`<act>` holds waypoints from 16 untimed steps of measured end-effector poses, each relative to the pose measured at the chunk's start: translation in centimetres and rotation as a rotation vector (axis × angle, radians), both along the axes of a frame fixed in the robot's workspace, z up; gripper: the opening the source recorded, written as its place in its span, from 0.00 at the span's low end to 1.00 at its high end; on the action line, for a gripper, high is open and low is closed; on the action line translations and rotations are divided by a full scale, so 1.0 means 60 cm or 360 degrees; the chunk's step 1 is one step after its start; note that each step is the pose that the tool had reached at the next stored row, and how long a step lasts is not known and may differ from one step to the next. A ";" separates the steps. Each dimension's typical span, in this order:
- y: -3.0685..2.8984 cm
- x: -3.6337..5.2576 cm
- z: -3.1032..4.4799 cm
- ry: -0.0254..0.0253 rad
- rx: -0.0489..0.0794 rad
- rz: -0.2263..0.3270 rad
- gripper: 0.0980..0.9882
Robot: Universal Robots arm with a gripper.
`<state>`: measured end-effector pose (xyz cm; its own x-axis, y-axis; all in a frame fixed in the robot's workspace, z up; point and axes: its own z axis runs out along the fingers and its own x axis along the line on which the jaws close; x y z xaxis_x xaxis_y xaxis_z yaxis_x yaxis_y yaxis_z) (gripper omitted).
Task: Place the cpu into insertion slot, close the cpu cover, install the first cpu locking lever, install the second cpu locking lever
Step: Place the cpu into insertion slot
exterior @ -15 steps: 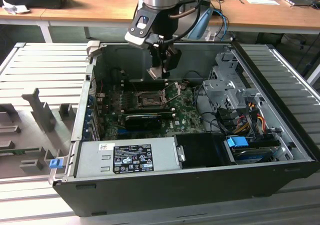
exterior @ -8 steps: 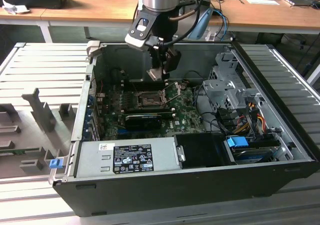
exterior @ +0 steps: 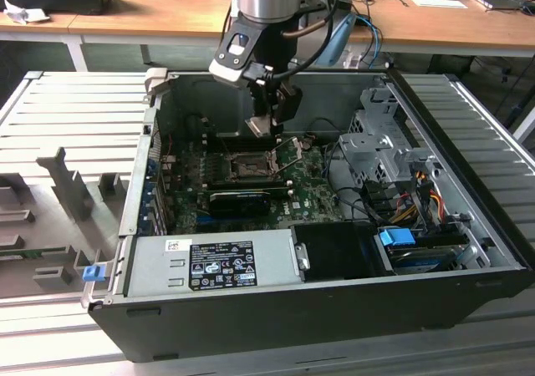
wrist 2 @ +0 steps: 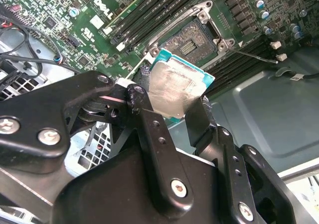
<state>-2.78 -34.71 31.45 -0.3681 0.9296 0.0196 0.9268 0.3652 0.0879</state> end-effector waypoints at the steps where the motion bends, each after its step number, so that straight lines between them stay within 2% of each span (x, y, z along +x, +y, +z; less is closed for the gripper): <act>1: 0.0000 0.000 0.000 0.00001 0.0000 0.0000 0.48; 16: 0.0000 0.000 -0.009 0.00000 0.0000 0.0000 0.48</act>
